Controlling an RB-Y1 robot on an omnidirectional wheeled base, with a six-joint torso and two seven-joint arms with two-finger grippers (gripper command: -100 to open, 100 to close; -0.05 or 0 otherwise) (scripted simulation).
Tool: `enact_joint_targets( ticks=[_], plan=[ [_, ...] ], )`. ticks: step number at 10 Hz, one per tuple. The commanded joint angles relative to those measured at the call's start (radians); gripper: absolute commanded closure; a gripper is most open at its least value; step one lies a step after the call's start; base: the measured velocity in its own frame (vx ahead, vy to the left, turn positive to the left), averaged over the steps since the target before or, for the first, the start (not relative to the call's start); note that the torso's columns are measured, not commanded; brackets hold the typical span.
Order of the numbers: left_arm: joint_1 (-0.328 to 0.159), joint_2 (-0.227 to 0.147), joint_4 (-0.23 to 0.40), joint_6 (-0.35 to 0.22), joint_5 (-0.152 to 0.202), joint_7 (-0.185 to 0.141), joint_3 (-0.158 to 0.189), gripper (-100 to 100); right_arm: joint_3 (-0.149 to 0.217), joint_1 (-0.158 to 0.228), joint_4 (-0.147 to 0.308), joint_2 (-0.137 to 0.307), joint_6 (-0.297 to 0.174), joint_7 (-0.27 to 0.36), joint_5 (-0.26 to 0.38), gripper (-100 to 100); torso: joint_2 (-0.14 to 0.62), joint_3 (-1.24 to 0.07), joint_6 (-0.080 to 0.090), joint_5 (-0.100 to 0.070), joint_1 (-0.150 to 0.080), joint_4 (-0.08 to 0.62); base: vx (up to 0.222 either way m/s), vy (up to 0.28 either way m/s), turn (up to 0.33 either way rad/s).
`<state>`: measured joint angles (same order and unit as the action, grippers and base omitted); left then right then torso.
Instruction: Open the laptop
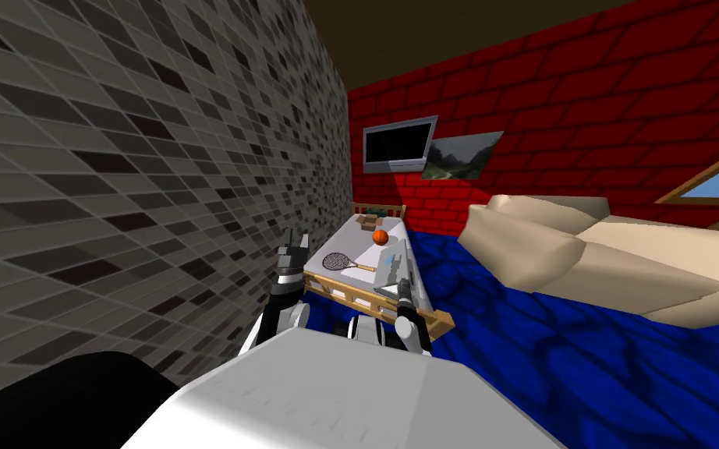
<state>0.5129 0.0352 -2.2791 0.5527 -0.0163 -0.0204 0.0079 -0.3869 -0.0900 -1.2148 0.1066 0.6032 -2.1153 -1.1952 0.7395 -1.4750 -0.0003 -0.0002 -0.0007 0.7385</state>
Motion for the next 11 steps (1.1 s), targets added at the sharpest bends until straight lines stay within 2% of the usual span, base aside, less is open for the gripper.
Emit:
enact_joint_targets(
  ticks=[1, 2, 3, 4, 5, 6, 7, 8, 9, 10, 11],
  plan=[
    [0.000, 0.000, 0.000, 0.000, 0.000, 0.000, 0.000, 0, 0.025, -0.001, 0.021, -0.013, 0.017, -0.069, 0.015, 100, 0.000, 0.000, 0.001, 0.000, 0.000, 0.000, -0.029, -0.064, 0.050],
    [0.000, 0.000, 0.000, 0.000, 0.000, 0.000, 0.000, 0, 0.069, 0.010, 0.069, -0.036, 0.052, -0.106, 0.050, 100, -0.003, -0.002, 0.001, 0.001, 0.002, -0.001, -0.062, -0.112, 0.352],
    [0.000, 0.000, 0.000, 0.000, 0.000, 0.000, 0.000, 0, 0.069, 0.010, 0.075, -0.036, 0.052, -0.119, 0.050, 100, -0.001, -0.001, 0.000, 0.000, 0.000, 0.000, -0.060, -0.103, 0.343],
    [0.000, 0.000, 0.000, 0.000, 0.000, 0.000, 0.000, 0, 0.069, 0.010, 0.076, -0.036, 0.052, -0.142, 0.050, 100, -0.002, -0.001, 0.000, 0.000, 0.000, 0.000, -0.019, -0.041, 0.017],
    [0.000, 0.000, 0.000, 0.000, 0.000, 0.000, 0.000, 0, 0.113, 0.021, 0.116, -0.060, 0.087, -0.171, 0.085, 100, -0.004, -0.002, 0.001, 0.001, 0.003, -0.001, -0.042, -0.074, 0.296],
    [0.000, 0.000, 0.000, 0.000, 0.000, 0.000, 0.000, 0, 0.113, 0.021, 0.131, -0.060, 0.087, -0.208, 0.085, 100, -0.002, -0.001, 0.000, 0.000, 0.001, -0.001, -0.054, -0.079, 0.360],
    [0.000, 0.000, 0.000, 0.000, 0.000, 0.000, 0.000, 0, 0.113, 0.021, 0.131, -0.060, 0.087, -0.227, 0.085, 100, -0.001, -0.001, 0.000, 0.000, 0.000, 0.000, -0.032, -0.040, 0.016],
    [0.000, 0.000, 0.000, 0.000, 0.000, 0.000, 0.000, 0, 0.157, 0.032, 0.180, -0.083, 0.122, -0.263, 0.120, 100, -0.002, -0.001, 0.001, 0.001, 0.002, -0.001, -0.069, -0.062, 0.329],
    [0.000, 0.000, 0.000, 0.000, 0.000, 0.000, 0.000, 0, 0.157, 0.032, 0.185, -0.083, 0.122, -0.286, 0.120, 100, 0.000, 0.000, 0.000, 0.000, 0.001, 0.000, -0.072, -0.078, 0.305],
    [0.000, 0.000, 0.000, 0.000, 0.000, 0.000, 0.000, 0, 0.157, 0.032, 0.185, -0.083, 0.122, -0.306, 0.120, 100, 0.000, 0.000, 0.001, 0.000, 0.000, 0.000, -0.032, -0.050, 0.001],
    [0.000, 0.000, 0.000, 0.000, 0.000, 0.000, 0.000, 0, 0.201, 0.043, 0.232, -0.106, 0.157, -0.339, 0.155, 100, -0.003, -0.002, 0.001, 0.000, 0.001, -0.001, -0.073, -0.074, 0.381]
  ],
)
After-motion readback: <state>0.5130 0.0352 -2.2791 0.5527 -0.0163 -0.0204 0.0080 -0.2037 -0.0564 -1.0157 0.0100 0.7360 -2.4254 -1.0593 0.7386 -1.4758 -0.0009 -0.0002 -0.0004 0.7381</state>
